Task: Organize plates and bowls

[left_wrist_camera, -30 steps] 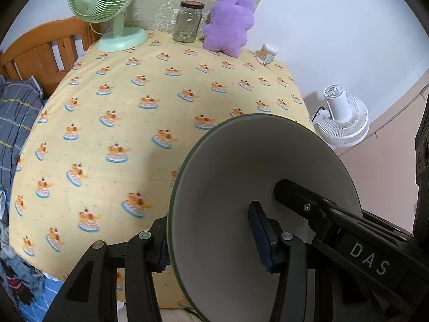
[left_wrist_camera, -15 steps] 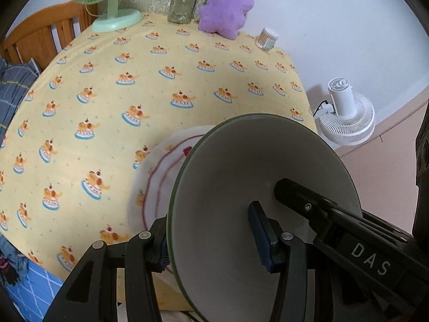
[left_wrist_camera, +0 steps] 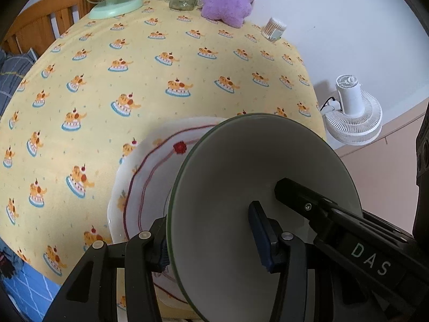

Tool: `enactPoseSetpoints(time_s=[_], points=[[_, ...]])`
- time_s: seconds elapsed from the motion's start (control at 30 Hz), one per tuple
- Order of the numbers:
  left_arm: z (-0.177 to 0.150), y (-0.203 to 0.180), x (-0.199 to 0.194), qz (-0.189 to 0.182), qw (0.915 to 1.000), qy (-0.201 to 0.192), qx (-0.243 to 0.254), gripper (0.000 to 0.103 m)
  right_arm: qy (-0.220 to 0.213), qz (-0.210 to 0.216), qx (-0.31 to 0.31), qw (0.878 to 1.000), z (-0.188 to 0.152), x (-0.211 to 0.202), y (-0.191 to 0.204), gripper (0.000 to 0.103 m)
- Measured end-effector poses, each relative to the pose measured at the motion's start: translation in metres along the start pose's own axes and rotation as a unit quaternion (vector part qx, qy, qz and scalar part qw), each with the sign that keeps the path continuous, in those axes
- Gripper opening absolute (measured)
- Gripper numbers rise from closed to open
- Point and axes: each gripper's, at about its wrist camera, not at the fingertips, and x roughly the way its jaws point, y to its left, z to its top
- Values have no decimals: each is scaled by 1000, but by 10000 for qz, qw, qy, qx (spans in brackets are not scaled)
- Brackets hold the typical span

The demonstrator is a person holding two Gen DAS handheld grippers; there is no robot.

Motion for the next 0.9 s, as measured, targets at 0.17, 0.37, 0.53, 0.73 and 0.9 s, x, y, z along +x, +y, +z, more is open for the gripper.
enactPoseSetpoints(time_s=[0.17,0.37,0.53,0.73,0.9], points=[[7,-1,3,1,10000,-5,55,50,-29,-38,18,10000,7,2,0,37],[8,-3,5,-5,9999,-48,106,50,-79,-42,56,9999,10,3,-2,37],[2,-1,3,-31,10000,-51,57,53,-88,57,96,9999,6,3,-4,39],[-6,-5,1,199,9997,-77,123,65,-262,-133,-22,9996,-4,-3,-3,39],[-11,-5,-6,312,9994,-124,121,75,-354,-153,-27,9993,-11,-10,-6,44]])
